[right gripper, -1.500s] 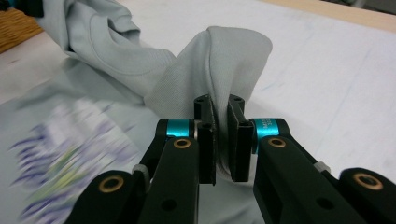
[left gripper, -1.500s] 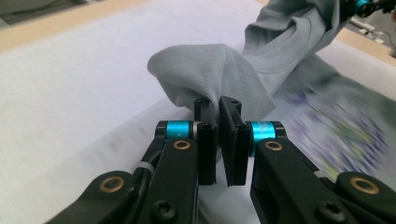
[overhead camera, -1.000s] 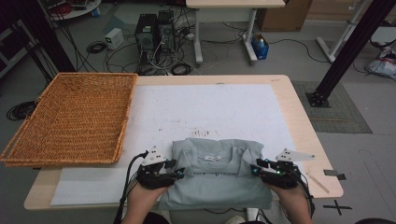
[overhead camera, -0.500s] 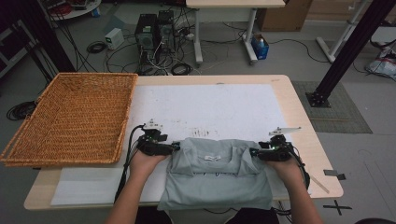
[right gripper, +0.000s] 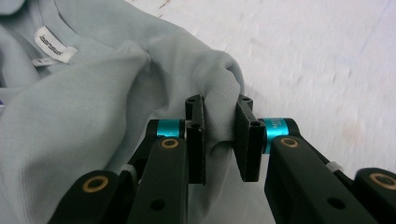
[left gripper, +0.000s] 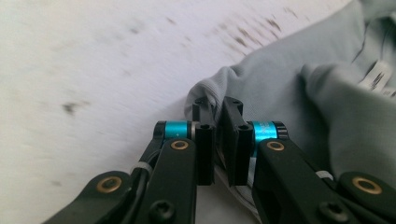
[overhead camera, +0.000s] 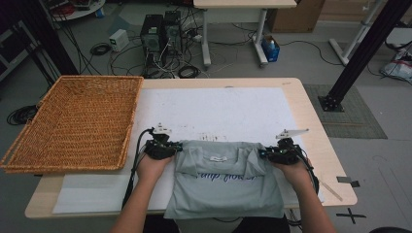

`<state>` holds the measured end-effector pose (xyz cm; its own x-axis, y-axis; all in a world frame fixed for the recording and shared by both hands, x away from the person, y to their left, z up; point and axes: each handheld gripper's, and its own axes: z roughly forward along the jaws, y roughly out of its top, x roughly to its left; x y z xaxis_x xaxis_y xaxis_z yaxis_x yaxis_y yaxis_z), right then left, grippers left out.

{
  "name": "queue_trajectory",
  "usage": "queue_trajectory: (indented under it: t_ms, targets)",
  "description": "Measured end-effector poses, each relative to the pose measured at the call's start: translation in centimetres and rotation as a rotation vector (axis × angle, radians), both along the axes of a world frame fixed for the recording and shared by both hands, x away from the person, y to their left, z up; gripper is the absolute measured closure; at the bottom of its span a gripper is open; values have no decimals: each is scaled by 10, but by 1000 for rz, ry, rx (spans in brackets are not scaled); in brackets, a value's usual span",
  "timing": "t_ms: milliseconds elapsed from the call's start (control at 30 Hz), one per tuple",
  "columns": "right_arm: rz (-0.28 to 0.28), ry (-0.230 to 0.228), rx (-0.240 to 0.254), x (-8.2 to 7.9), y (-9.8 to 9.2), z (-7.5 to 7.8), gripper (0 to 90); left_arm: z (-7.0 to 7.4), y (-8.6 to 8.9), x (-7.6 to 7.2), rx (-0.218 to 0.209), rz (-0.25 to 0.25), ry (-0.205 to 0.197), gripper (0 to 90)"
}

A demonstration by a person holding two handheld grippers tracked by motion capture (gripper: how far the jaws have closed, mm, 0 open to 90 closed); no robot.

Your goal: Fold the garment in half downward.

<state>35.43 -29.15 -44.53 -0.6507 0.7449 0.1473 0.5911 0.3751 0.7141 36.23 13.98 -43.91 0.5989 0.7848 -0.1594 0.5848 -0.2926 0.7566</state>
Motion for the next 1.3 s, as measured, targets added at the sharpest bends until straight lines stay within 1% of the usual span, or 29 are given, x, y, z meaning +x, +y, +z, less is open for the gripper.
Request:
queue_trajectory:
  t_ms: [33,133,233,333,400,433,467,500,533,567,600,633,667,700,733,800,833,867,900,933,1000,1033,1067,1100,1133,1167,1200,1267,1300]
  targets:
    - [1,-10,-7,4,2,0,778,2,2,4,11,6,-3,840]
    - [-4,-24,5,22,6,2,778,8,5,19,14,25,-20,840]
    - [-8,-31,16,45,7,5,777,13,9,35,5,48,-30,839]
    - [-21,-27,39,68,6,8,776,16,12,54,-8,59,-35,838]
    - [-19,-19,37,79,7,8,767,15,12,62,-10,59,-28,834]
    - [-21,-8,30,84,7,7,744,13,13,65,-24,62,-22,818]
    - [-21,-1,18,87,7,5,701,10,14,67,-34,70,-16,779]
    - [-31,-8,6,88,7,5,615,9,15,68,-45,83,-4,658]
    - [-52,-25,5,88,5,6,574,9,16,68,-60,97,5,576]
    - [-67,-37,29,88,2,10,557,11,17,67,-67,104,-5,515]
    - [-74,-70,43,86,-1,16,528,15,18,65,-76,104,-17,469]
    - [-86,-89,53,84,-2,23,528,17,18,63,-90,102,-26,448]
    - [-86,-100,63,82,-2,28,526,21,16,60,-108,85,-39,439]
    - [-70,-115,82,80,1,35,514,24,13,58,-115,73,-47,434]
    - [-53,-123,84,78,5,39,504,25,10,56,-120,55,-50,429]
    - [-16,-111,90,75,17,42,479,26,2,52,-133,23,-51,419]
    - [1,-105,95,73,23,42,468,26,-2,51,-137,17,-55,416]
    - [10,-97,94,72,28,41,459,27,-7,49,-138,-3,-53,412]
    - [29,-84,90,71,35,38,452,26,-11,48,-138,-10,-55,410]
    - [37,-70,93,70,40,35,445,26,-13,47,-135,-19,-52,409]
    - [47,-35,79,70,48,29,448,23,-16,47,-134,-32,-31,409]
    - [54,-16,70,70,51,25,477,21,-18,47,-115,-37,-20,411]
    - [62,-1,59,70,53,23,544,19,-19,48,-104,-43,-5,423]
    - [80,7,48,69,54,20,608,17,-20,47,-95,-54,6,480]
    - [92,15,36,68,55,18,687,16,-21,45,-73,-55,0,564]
    - [96,13,24,67,55,18,772,14,-22,44,-52,-64,-9,644]
    - [105,4,18,65,55,18,832,13,-22,43,-41,-73,-16,748]
    - [108,-9,29,63,50,19,857,12,-23,41,-40,-76,-26,846]
    - [104,-13,39,61,48,20,859,13,-23,39,-46,-77,-30,860]
